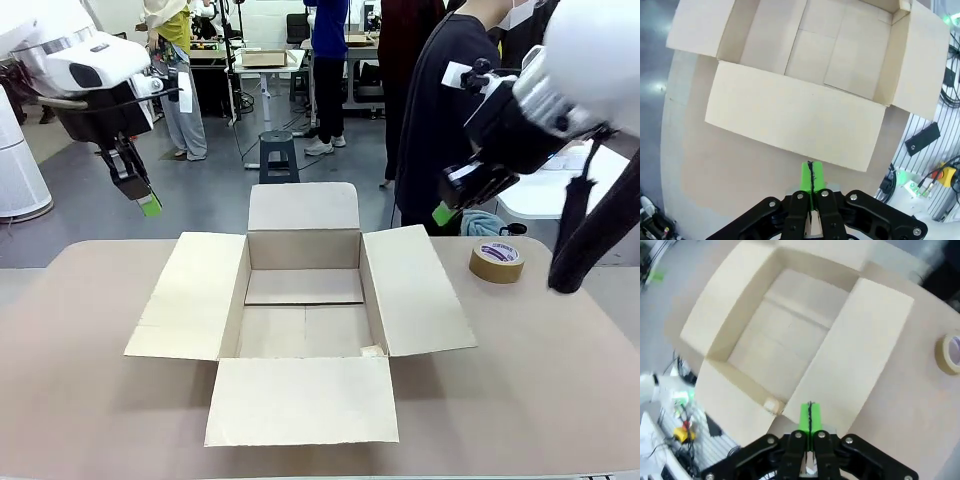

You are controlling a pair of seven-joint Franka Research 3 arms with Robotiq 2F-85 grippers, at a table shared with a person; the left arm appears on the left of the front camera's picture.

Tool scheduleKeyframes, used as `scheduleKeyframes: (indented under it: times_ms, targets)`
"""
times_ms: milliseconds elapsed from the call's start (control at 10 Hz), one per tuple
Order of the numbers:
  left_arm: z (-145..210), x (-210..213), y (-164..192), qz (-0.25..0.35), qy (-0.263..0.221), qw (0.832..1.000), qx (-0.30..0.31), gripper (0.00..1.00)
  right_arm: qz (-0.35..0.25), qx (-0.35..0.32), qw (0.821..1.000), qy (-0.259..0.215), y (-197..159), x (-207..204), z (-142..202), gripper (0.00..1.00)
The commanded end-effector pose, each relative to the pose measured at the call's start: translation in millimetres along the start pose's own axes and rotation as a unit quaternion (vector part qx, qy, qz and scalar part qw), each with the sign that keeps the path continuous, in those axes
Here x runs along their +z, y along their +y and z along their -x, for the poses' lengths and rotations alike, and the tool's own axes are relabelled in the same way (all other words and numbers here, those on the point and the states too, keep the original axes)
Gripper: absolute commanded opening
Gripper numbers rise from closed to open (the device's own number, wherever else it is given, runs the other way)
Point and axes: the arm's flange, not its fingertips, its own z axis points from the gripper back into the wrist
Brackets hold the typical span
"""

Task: Wrap the clocks to prevent damage.
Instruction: Open the side flaps of the Package Box.

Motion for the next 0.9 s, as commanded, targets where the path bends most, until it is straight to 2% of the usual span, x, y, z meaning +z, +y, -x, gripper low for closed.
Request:
scheduleKeyframes:
  times_ms: [0,200,400,500,800]
  targets:
    - [-21,-20,-22,-0.076,0.036,0.992,0.094,0.01,0.083,-0.119,0.989,-0.001,29,-25,8,0.01]
    - [-29,-38,-45,-0.141,0.046,0.963,0.225,0.01,0.125,-0.190,0.974,-0.006,35,-49,14,0.01]
    - [-19,-65,-42,-0.140,0.047,0.936,0.320,0.01,0.143,-0.210,0.967,-0.003,31,-76,18,0.01]
    - [-13,-82,-36,-0.126,0.048,0.928,0.347,0.01,0.136,-0.211,0.968,0.012,26,-84,19,0.01]
    - [-1,-113,-22,-0.117,0.027,0.918,0.377,0.01,0.103,-0.214,0.970,0.055,-6,-118,17,0.01]
